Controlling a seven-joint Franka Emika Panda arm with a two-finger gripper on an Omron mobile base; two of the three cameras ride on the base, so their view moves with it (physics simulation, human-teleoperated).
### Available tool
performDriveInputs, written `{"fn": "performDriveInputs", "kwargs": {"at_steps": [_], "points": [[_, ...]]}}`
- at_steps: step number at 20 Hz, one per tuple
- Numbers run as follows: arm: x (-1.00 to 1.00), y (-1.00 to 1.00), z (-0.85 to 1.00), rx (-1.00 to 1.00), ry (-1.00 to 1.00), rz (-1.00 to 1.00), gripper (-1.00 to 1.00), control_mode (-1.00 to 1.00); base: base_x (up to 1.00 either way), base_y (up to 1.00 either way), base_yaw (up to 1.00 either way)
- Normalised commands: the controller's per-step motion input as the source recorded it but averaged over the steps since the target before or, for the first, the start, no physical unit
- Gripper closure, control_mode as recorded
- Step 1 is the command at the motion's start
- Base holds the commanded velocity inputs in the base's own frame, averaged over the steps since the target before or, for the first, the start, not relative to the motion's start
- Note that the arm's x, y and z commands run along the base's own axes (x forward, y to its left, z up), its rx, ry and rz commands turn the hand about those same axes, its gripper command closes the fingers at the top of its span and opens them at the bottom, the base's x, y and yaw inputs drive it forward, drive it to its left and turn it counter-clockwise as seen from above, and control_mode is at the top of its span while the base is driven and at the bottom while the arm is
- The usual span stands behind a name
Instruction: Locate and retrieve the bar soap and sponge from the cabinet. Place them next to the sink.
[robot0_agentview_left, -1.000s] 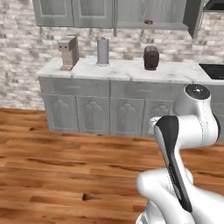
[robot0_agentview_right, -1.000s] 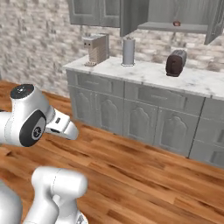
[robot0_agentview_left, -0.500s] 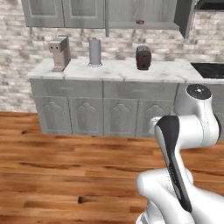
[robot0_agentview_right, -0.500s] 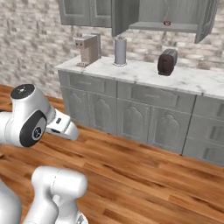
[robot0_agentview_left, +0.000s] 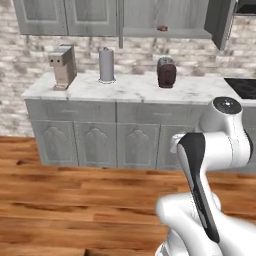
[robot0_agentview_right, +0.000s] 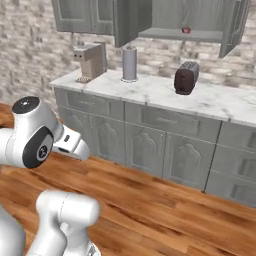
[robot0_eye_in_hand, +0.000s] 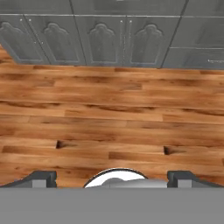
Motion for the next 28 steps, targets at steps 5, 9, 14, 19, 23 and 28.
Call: {"fn": "performDriveInputs", "kwargs": {"at_steps": [5,9,14,19,23,28], "points": [[0.0,0.0,0.0,0.0,0.0,0.0,-1.0,1.0,0.54,-0.2,-0.19],[0.0,0.0,0.0,0.0,0.0,0.0,-1.0,1.0,0.38,0.0,-0.28],[0.0,0.0,0.0,0.0,0.0,0.0,-1.0,1.0,0.38,0.0,-0.18],[0.0,0.0,0.0,0.0,0.0,0.0,-1.0,1.0,0.48,0.0,0.0],[0.0,0.0,0.0,0.0,0.0,0.0,-1.0,1.0,0.71,-0.18,0.0],[0.0,0.0,0.0,0.0,0.0,0.0,-1.0,1.0,0.72,-0.26,-0.02]]}}
